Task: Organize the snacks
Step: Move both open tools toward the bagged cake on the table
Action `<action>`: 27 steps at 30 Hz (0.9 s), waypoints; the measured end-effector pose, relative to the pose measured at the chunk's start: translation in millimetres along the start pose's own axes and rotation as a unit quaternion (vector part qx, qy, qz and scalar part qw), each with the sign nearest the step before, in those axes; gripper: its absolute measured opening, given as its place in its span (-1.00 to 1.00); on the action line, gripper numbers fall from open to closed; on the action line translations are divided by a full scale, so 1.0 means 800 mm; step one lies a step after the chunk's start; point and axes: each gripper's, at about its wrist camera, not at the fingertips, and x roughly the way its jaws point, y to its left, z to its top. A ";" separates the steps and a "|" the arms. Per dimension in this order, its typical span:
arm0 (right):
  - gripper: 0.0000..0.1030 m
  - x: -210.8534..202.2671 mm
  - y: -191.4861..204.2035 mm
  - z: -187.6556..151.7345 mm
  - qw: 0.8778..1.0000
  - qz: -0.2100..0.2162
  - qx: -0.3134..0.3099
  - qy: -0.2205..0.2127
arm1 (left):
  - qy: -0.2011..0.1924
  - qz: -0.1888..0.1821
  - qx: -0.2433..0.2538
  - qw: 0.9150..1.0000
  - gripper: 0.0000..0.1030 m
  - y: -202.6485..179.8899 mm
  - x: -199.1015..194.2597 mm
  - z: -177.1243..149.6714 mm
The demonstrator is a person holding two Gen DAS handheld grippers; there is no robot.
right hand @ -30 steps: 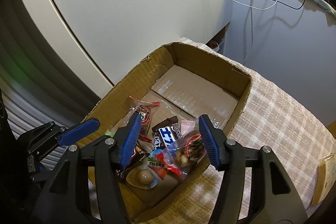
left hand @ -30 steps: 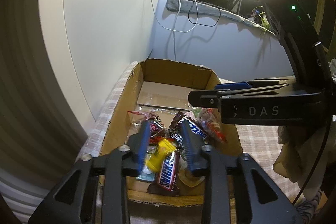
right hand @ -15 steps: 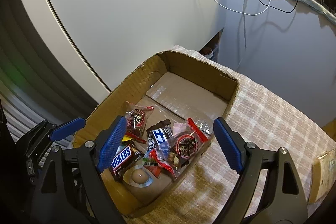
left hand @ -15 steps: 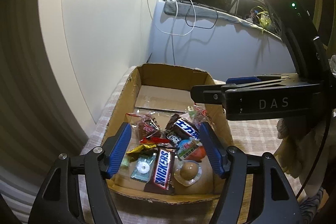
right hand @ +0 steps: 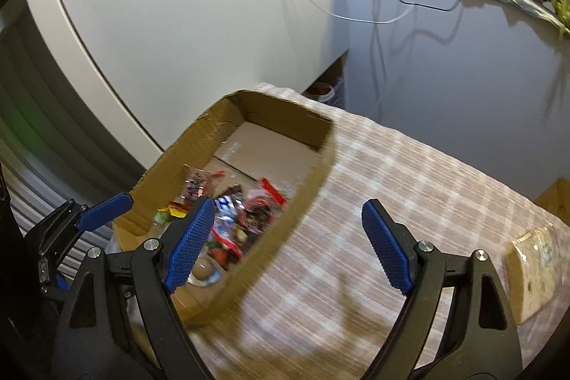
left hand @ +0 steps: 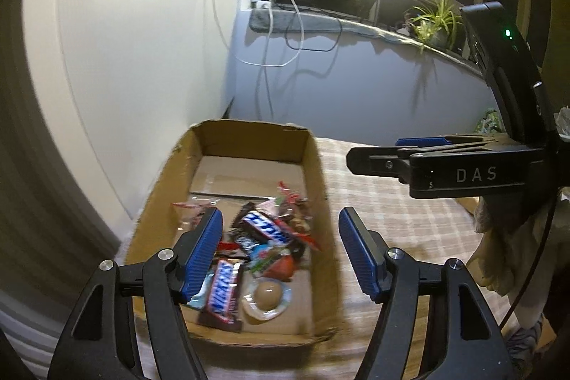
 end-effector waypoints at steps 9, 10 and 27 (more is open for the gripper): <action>0.69 -0.047 -0.078 -0.028 0.999 -0.035 0.032 -0.008 | 0.011 -0.037 0.018 0.999 0.32 -0.055 0.014 0.003; 0.69 -0.052 -0.090 -0.031 0.998 -0.038 0.039 -0.010 | 0.013 -0.043 0.018 0.999 0.32 -0.060 0.015 0.003; 0.69 -0.118 -0.269 -0.088 0.988 -0.076 0.131 -0.022 | 0.058 -0.120 0.023 0.991 0.44 -0.161 0.074 0.003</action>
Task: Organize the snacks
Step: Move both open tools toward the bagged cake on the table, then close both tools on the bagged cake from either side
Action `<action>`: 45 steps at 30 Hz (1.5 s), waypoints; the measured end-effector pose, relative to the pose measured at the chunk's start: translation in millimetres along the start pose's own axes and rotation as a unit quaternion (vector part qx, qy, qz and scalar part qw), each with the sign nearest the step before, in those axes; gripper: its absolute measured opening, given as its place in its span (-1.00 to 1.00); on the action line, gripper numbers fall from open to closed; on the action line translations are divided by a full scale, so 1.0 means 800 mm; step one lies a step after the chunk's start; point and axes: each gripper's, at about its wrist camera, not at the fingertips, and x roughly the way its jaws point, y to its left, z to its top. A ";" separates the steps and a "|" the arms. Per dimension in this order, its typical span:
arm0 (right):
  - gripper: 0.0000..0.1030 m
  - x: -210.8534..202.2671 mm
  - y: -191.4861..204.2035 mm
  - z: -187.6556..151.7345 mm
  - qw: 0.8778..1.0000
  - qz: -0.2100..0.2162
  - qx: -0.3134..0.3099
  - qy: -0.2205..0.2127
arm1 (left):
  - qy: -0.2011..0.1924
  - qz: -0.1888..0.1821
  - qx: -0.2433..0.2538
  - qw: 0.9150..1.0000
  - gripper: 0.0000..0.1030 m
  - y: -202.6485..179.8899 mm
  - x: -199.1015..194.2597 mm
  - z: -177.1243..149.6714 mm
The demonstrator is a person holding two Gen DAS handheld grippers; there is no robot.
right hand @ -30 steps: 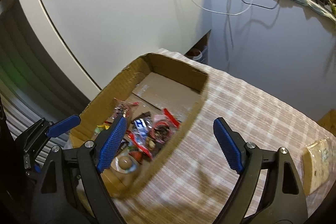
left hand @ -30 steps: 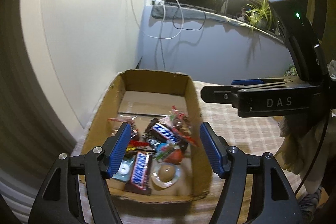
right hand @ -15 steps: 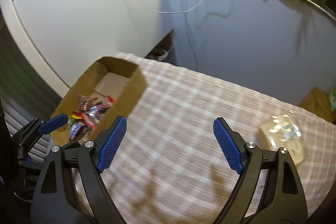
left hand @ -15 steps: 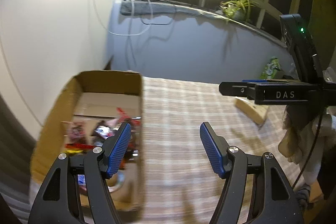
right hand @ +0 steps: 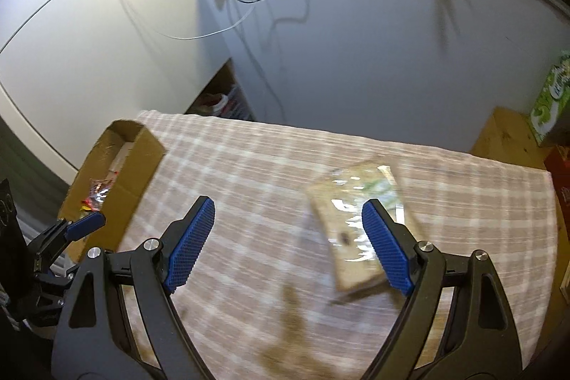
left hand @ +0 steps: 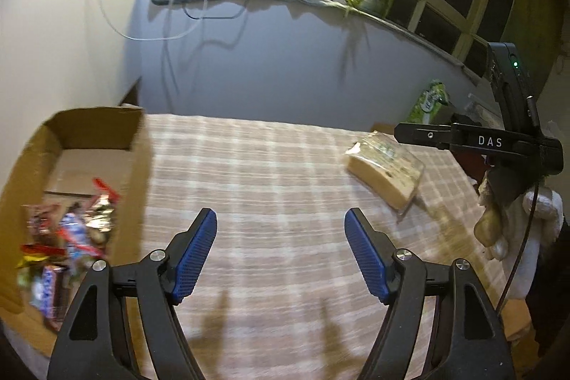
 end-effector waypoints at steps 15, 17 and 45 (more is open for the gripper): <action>0.69 0.033 -0.110 -0.008 0.998 0.021 0.049 0.040 | 0.053 -0.074 -0.009 0.996 0.45 -0.080 0.094 0.018; 0.69 0.038 -0.116 -0.010 0.998 0.028 0.048 0.043 | 0.062 -0.083 -0.014 0.995 0.45 -0.089 0.106 0.019; 0.48 0.078 -0.136 -0.019 0.991 0.103 0.048 0.075 | 0.102 -0.143 -0.038 0.984 0.41 -0.139 0.197 0.023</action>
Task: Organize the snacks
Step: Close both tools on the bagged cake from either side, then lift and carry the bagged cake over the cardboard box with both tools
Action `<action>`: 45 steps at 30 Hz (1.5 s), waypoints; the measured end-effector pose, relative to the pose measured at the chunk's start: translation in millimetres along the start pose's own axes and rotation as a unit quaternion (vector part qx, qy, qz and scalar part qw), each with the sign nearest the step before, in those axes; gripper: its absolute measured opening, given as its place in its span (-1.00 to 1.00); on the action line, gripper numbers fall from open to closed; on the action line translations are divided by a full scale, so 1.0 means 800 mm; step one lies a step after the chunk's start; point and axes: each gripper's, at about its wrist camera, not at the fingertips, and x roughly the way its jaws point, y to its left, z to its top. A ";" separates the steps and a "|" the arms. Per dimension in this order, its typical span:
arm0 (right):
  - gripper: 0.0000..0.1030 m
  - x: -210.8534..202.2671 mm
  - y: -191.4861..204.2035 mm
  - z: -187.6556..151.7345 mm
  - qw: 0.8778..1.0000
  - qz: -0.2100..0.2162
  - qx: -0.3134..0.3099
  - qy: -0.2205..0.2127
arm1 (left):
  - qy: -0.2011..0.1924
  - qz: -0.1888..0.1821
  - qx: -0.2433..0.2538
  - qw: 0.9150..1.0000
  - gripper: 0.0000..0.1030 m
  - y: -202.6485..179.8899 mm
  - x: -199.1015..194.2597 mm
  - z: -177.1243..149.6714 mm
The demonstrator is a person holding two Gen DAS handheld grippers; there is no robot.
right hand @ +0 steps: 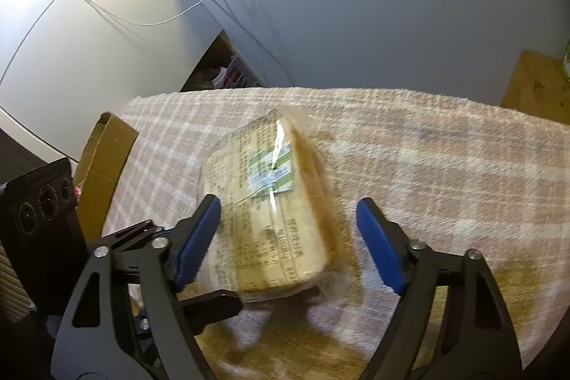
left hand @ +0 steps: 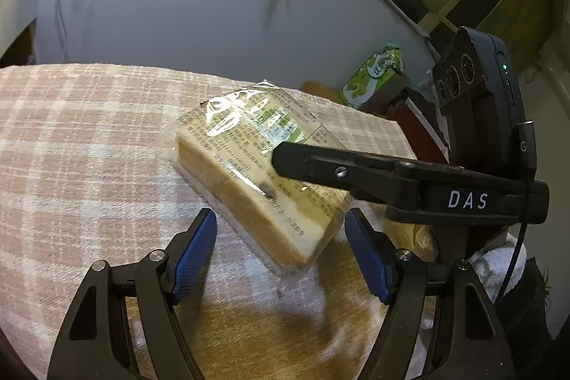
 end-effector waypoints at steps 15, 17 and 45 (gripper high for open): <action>0.27 -0.008 0.018 -0.011 1.000 0.011 0.011 0.001 | -0.013 0.009 0.029 0.999 0.25 -0.016 -0.021 -0.006; 0.27 -0.013 0.026 -0.012 1.000 0.012 0.007 -0.001 | -0.018 0.010 0.030 0.999 0.25 -0.016 -0.031 -0.007; 0.27 -0.051 0.193 -0.025 0.996 0.044 -0.066 -0.031 | -0.103 0.068 0.056 0.991 0.25 -0.006 -0.184 -0.048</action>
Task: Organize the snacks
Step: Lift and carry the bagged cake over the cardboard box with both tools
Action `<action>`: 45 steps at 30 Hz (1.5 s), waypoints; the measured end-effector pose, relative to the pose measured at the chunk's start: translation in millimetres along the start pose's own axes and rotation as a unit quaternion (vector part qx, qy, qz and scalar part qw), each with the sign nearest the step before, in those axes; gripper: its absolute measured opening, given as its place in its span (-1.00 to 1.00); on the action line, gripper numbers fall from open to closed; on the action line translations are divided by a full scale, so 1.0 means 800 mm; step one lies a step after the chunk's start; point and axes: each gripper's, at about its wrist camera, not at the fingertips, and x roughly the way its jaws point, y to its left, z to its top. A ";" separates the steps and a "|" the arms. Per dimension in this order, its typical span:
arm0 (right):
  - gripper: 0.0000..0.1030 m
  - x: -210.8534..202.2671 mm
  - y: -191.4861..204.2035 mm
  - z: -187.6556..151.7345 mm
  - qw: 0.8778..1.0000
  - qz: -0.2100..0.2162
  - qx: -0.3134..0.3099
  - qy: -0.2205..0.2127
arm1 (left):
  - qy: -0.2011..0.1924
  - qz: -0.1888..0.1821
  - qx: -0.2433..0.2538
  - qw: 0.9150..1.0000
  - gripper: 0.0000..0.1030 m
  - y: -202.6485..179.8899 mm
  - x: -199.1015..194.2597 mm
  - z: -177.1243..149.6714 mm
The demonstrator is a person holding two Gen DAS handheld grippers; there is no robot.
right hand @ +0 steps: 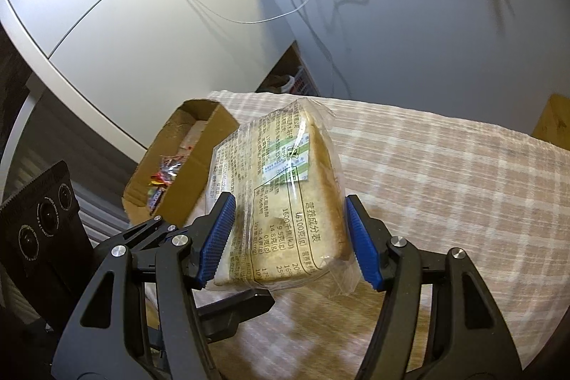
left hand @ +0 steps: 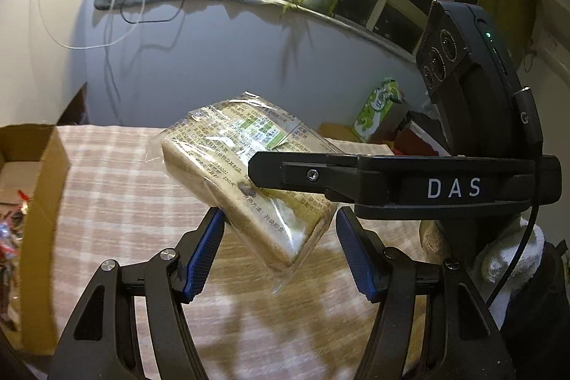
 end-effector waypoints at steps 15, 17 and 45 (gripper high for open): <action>0.27 0.071 0.105 0.021 0.998 0.033 -0.045 0.015 | -0.033 0.047 -0.036 0.998 0.25 0.093 -0.068 -0.012; 0.27 0.087 0.121 0.024 0.998 0.039 -0.052 0.020 | -0.036 0.056 -0.043 0.997 0.25 0.110 -0.076 -0.016; 0.27 0.224 0.256 0.038 0.989 0.075 -0.100 0.074 | -0.045 0.188 -0.095 0.977 0.17 0.233 -0.132 -0.055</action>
